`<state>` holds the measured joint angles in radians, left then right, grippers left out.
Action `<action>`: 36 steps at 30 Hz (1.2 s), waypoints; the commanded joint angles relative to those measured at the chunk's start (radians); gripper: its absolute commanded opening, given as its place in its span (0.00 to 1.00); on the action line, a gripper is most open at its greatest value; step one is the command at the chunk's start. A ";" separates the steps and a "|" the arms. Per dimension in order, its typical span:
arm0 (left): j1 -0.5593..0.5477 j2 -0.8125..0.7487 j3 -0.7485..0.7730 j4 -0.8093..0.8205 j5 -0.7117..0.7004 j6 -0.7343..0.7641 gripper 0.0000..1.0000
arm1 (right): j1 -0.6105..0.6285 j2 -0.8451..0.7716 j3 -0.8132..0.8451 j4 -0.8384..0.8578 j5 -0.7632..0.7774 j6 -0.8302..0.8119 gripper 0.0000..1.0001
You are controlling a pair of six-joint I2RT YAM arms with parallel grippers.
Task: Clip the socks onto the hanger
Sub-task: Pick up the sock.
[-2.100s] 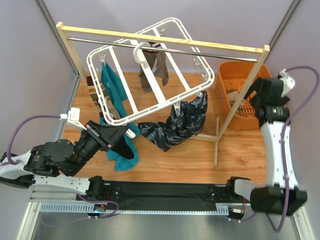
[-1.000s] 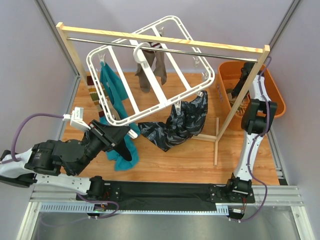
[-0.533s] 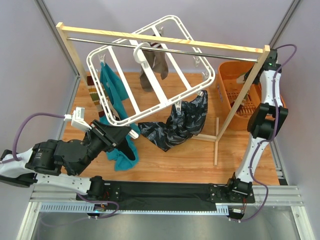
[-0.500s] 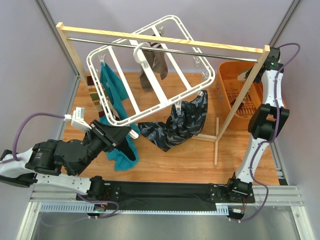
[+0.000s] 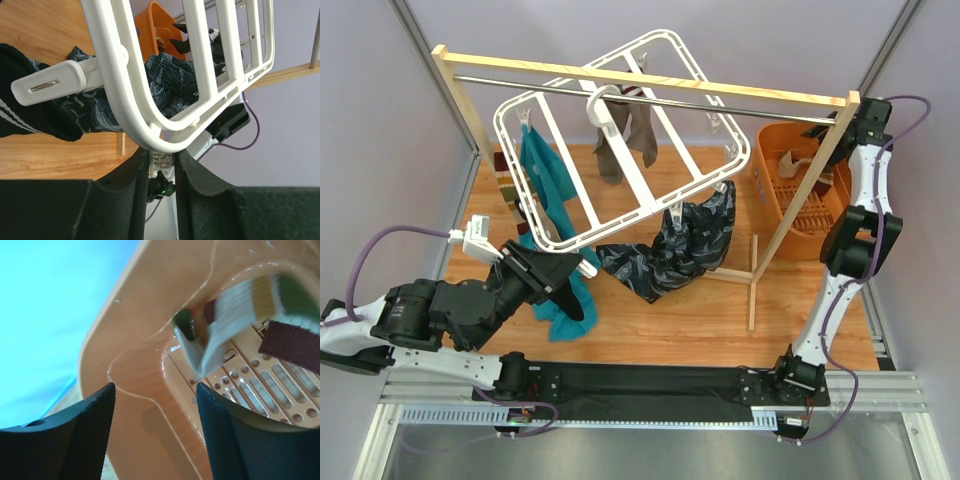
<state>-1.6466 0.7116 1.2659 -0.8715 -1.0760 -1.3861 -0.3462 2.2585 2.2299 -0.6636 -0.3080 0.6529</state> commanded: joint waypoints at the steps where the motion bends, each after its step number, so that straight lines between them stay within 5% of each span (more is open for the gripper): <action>1: -0.001 0.008 0.003 -0.078 0.041 -0.014 0.00 | 0.001 0.062 0.072 -0.021 -0.042 -0.016 0.68; 7: 0.001 0.005 0.003 -0.075 0.030 -0.005 0.00 | -0.004 -0.150 -0.201 -0.036 0.146 0.010 0.62; 12: 0.001 0.003 -0.008 -0.054 0.039 0.007 0.00 | -0.010 -0.195 -0.351 0.100 0.291 0.175 0.69; 21: -0.001 0.023 -0.002 -0.043 0.045 0.012 0.00 | -0.014 -0.035 -0.222 0.130 0.406 0.373 0.83; 30: -0.001 0.052 0.023 -0.038 0.050 0.042 0.00 | -0.005 0.053 -0.225 0.361 0.481 0.384 0.71; 36: 0.001 0.060 0.024 -0.049 0.050 0.025 0.00 | -0.004 0.170 -0.075 0.268 0.498 0.379 0.71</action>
<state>-1.6455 0.7567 1.2732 -0.8604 -1.0756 -1.3663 -0.3420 2.3775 2.0686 -0.4023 0.1452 1.0199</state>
